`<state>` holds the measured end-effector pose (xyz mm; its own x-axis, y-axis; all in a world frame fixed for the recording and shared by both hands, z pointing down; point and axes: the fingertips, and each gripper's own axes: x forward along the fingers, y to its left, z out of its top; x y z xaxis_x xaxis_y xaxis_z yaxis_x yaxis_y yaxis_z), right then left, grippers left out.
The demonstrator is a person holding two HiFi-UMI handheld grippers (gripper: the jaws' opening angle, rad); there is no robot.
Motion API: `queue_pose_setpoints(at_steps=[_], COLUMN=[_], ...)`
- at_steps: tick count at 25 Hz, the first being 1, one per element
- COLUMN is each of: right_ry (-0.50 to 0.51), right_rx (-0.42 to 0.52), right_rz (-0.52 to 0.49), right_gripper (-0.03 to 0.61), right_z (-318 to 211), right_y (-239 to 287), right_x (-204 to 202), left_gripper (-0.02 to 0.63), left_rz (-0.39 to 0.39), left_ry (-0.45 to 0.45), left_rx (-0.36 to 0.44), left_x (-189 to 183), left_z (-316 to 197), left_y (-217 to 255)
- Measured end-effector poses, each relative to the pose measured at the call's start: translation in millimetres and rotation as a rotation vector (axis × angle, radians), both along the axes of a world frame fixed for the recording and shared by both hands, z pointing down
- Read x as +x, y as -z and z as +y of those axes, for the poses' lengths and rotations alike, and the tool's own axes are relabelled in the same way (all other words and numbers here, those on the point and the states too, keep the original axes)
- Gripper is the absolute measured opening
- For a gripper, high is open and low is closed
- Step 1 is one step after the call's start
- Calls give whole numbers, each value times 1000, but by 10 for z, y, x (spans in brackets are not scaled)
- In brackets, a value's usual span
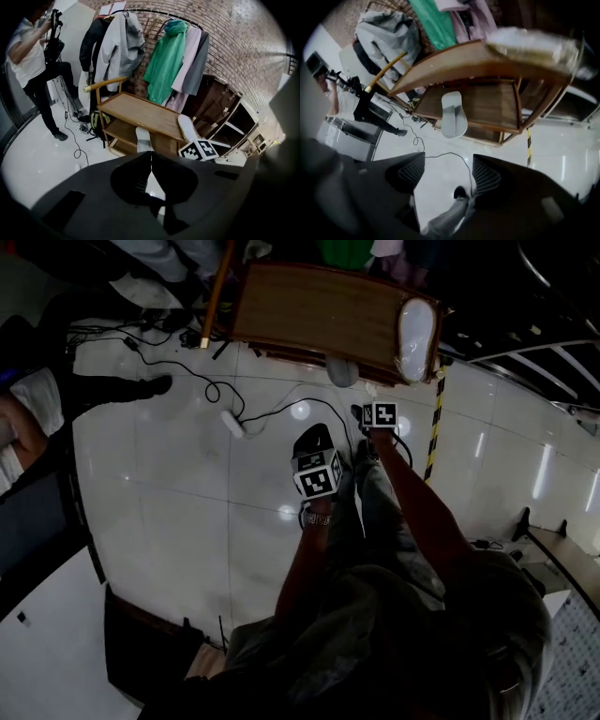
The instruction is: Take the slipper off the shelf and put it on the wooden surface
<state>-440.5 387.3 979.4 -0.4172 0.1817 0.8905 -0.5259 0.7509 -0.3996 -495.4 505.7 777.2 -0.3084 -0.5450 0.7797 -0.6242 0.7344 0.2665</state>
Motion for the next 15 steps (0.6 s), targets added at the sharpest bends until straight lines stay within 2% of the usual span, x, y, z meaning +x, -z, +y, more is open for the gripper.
queue_pose_setpoints(at_steps=[3,7,12,13,15], right_ry=[111,175,263,259,231], right_rx=[115,205,393,413,370], right_rz=[-51,-182,-316,-324,-335], right_gripper=[286,225,44,18,2], right_z=[60,163,-51,-125,-157], right_y=[847,1929,2921,3036,3183], right_x=[127,43,-256,-287,-298], left_gripper=[8,8,8,8,8], left_rz=[41,34,-33,-51,-83], left_ry=[-7,-48,-100,-104,-111], left_rx=[36,53,55,62,73], left_x=[38,82,-32,-66,-101], left_z=[-143,-352,-632,-692,-773], left_y=[393,910,1400,1497,1651])
